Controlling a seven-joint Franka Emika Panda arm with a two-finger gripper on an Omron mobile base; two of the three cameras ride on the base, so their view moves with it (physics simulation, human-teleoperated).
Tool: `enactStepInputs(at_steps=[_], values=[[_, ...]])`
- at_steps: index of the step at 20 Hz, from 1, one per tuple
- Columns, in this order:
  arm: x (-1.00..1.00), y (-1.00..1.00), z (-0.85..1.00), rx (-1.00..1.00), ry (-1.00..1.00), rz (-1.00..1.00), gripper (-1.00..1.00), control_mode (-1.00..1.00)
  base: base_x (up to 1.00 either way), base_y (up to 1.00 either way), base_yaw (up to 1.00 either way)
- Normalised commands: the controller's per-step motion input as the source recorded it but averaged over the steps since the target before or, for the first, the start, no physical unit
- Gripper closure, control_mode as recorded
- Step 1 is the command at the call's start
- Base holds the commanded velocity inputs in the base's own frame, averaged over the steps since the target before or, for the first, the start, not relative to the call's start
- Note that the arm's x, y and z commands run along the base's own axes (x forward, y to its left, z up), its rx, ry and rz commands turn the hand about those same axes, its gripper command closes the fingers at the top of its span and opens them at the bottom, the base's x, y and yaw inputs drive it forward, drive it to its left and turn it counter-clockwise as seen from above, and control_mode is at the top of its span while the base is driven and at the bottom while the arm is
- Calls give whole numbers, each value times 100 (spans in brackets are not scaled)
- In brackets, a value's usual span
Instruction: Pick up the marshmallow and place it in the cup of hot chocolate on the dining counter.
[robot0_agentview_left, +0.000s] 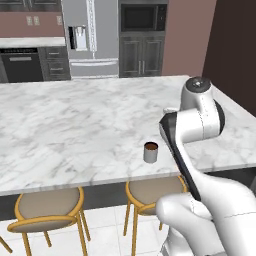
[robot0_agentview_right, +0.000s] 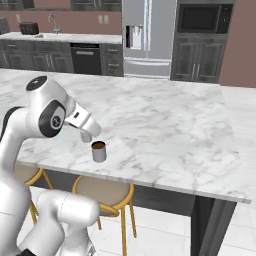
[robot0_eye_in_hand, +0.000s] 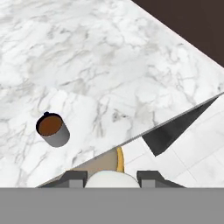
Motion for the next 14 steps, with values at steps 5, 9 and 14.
enactStepInputs(at_steps=[5, 9, 14], values=[[65, 5, 0, 0, 0, 25, 100, -100, 0, 0, 0], [66, 32, -8, 0, 0, 14, 100, -100, 0, 0, 0], [52, 34, -13, 0, 0, 7, 100, -100, 0, 0, 0]])
